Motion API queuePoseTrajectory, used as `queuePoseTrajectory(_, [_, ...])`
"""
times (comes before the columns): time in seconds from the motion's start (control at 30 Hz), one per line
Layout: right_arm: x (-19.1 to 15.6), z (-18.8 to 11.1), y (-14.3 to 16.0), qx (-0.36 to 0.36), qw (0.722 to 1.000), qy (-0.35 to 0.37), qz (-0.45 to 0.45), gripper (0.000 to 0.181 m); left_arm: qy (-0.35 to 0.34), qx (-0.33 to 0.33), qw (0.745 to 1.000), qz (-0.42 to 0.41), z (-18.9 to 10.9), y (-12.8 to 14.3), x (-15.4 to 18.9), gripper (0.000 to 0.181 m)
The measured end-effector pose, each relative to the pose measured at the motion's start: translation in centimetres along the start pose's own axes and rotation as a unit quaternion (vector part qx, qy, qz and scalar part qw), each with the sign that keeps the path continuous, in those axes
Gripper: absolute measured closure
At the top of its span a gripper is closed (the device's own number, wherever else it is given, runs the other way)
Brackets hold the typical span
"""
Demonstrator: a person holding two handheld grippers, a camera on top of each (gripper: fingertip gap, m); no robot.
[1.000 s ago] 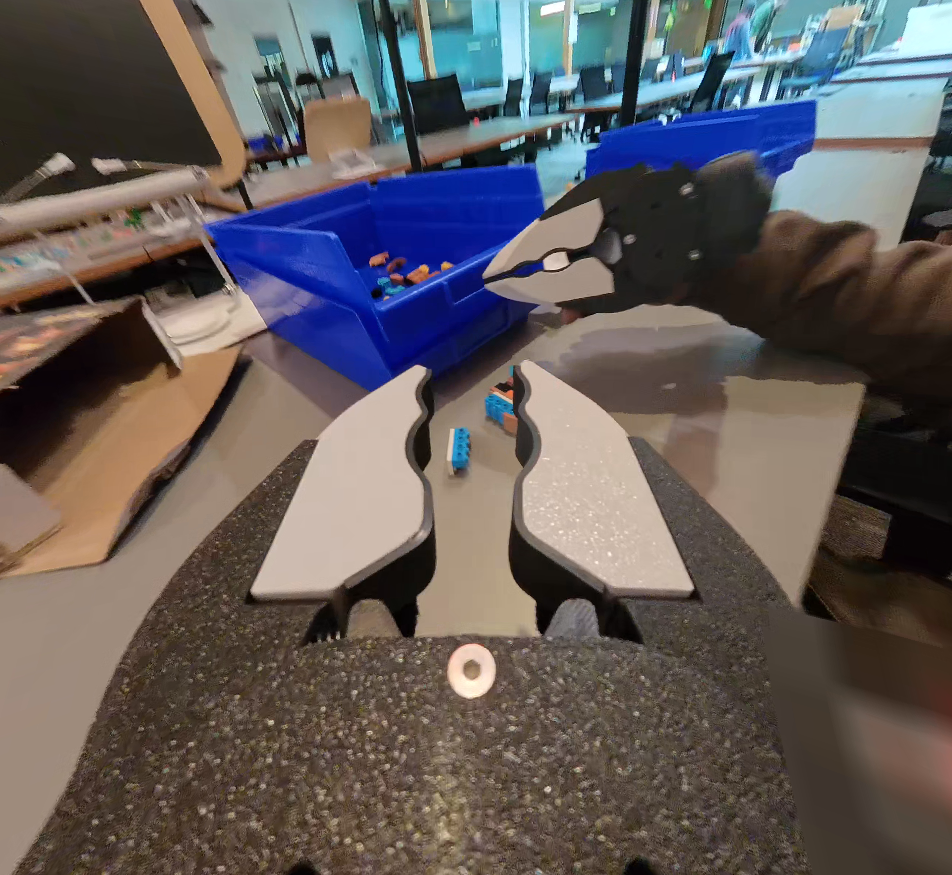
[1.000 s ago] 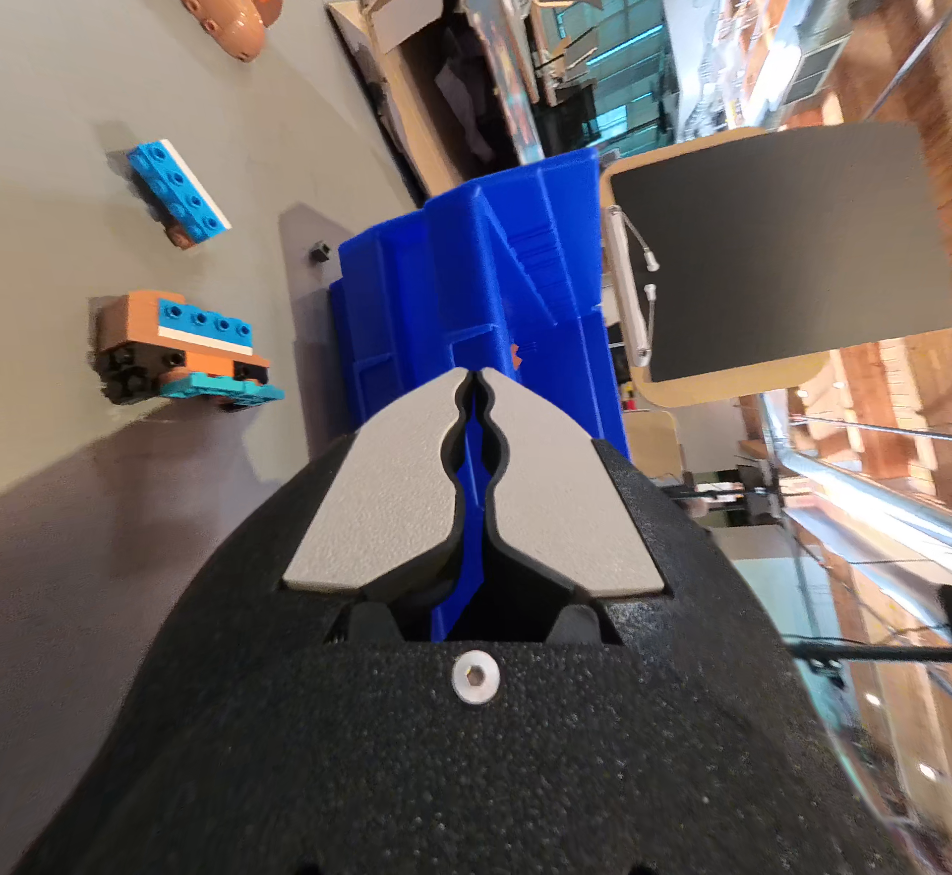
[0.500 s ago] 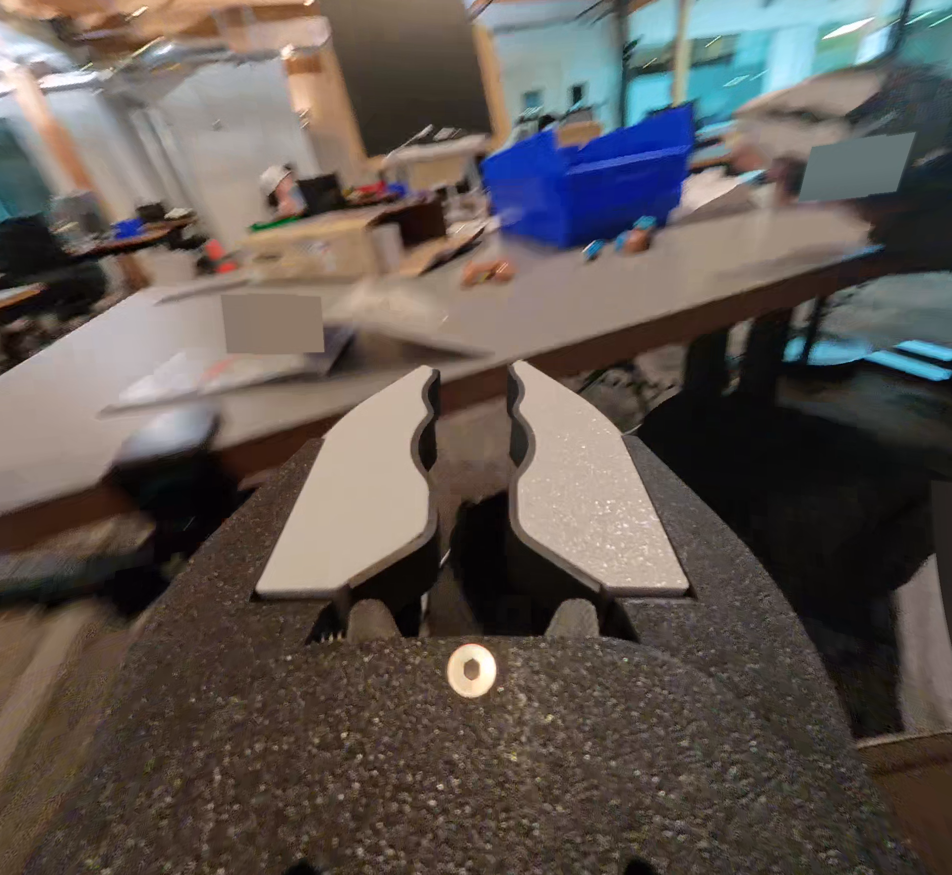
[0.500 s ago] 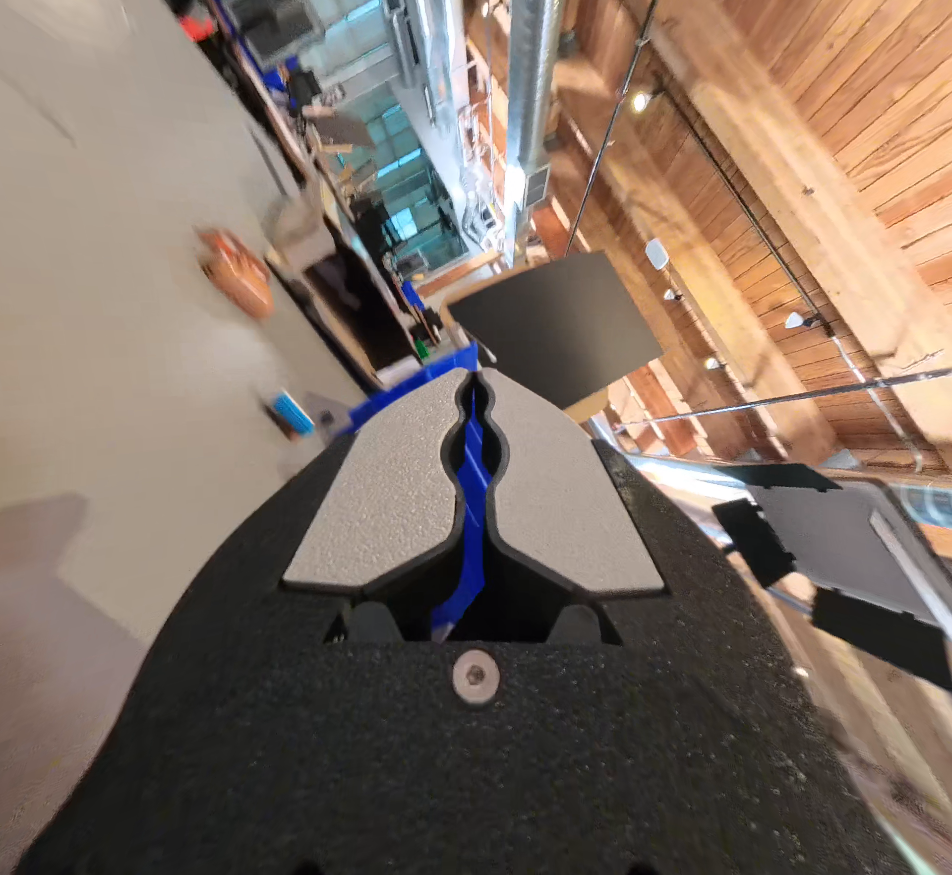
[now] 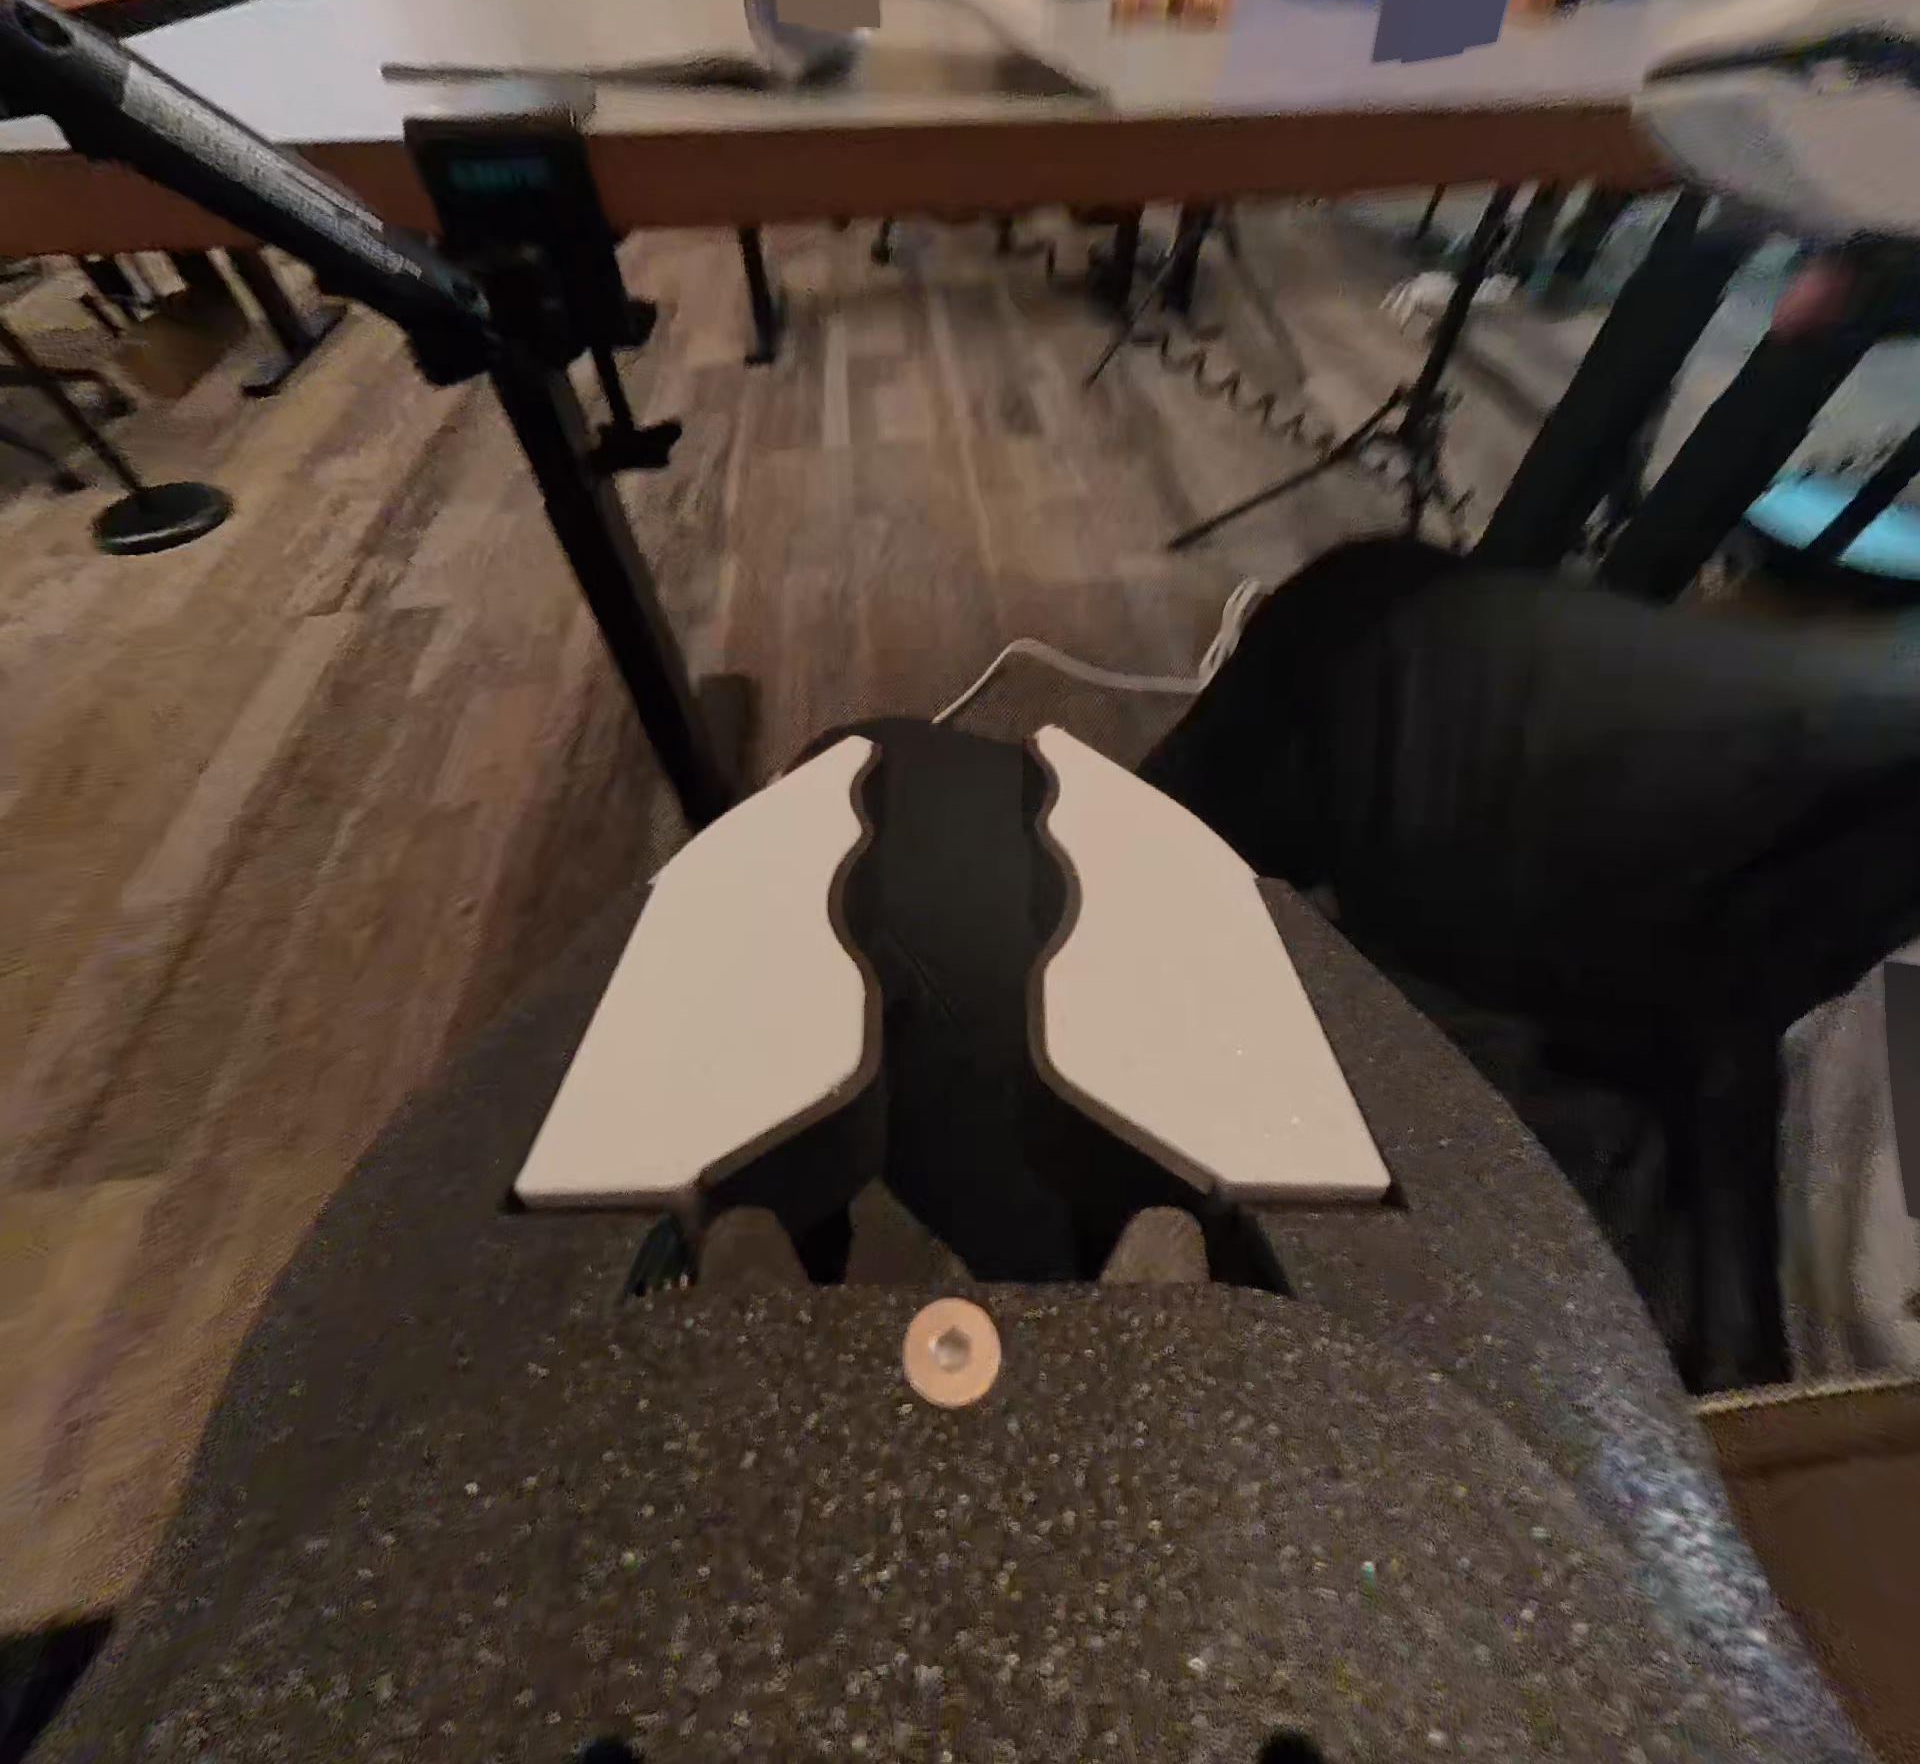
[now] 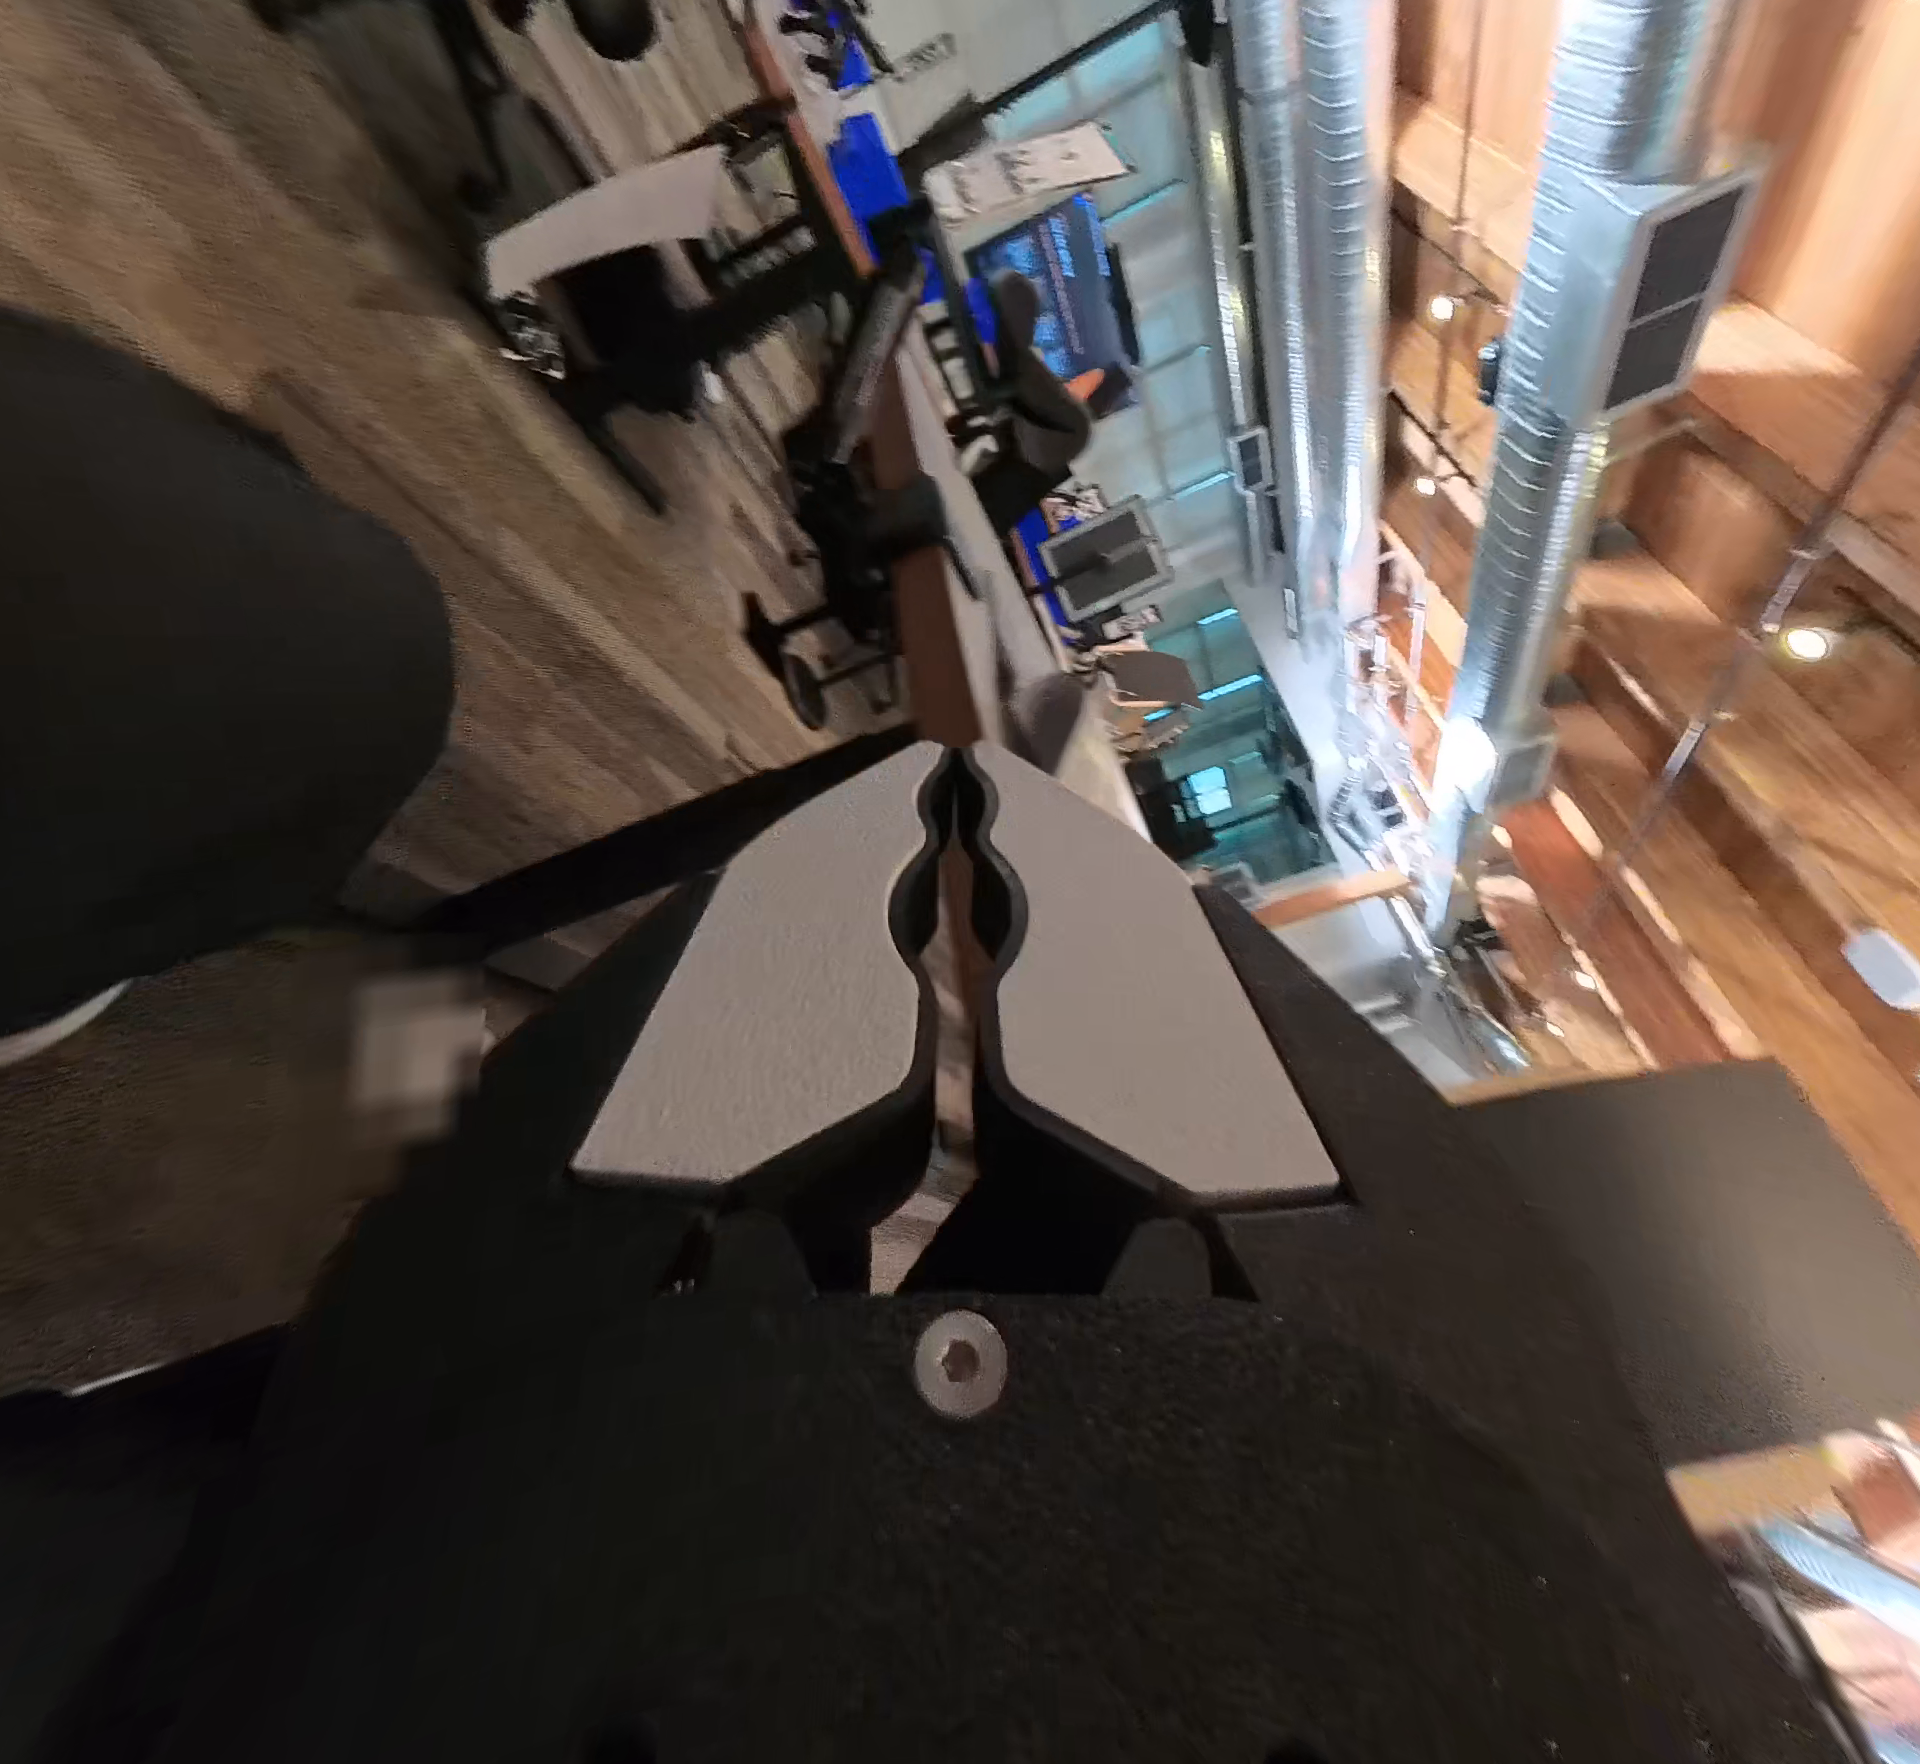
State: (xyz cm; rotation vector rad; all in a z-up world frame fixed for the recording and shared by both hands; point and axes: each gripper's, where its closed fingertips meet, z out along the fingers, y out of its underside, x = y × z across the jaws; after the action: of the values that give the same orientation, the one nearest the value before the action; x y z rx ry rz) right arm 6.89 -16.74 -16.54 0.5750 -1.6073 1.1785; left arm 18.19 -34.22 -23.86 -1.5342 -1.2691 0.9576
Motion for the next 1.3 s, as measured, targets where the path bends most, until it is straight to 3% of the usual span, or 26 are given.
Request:
queuePoseTrajectory(0.1, [-2.7, 0.9, -1.0, 0.018, 0.998, -0.046, 0.028, 0.181, -0.043, -0.036, 0.997, 0.055, -3.3, 2.3, -0.1, 0.156])
queuePoseTrajectory(0.27, [-4.4, 2.6, -2.7, 0.055, 0.99, -0.093, 0.088, 0.181, -0.097, -0.024, 0.995, 0.021, -8.7, 4.1, -0.4, 0.157])
queuePoseTrajectory(0.5, [-5.5, 4.3, -5.2, 0.109, 0.979, -0.13, 0.115, 0.181, -0.143, -0.04, 0.989, 0.009, -12.0, 5.5, 0.5, 0.157])
queuePoseTrajectory(0.67, [-6.6, 4.6, -5.5, 0.123, 0.968, -0.162, 0.143, 0.181, -0.144, -0.056, 0.988, 0.03, -12.1, 6.0, 1.6, 0.157])
queuePoseTrajectory(0.87, [-6.5, 4.0, -4.2, 0.11, 0.964, -0.171, 0.168, 0.181, -0.131, -0.065, 0.988, 0.042, -9.8, 5.8, 0.6, 0.158])
queuePoseTrajectory(1.1, [-6.7, 4.1, -3.4, 0.095, 0.96, -0.178, 0.194, 0.181, -0.124, -0.062, 0.99, 0.012, -8.1, 5.9, -1.0, 0.158])
queuePoseTrajectory(1.3, [-8.5, 4.8, -3.6, 0.097, 0.951, -0.211, 0.206, 0.181, -0.139, -0.082, 0.987, -0.012, -8.7, 7.1, -1.8, 0.158])
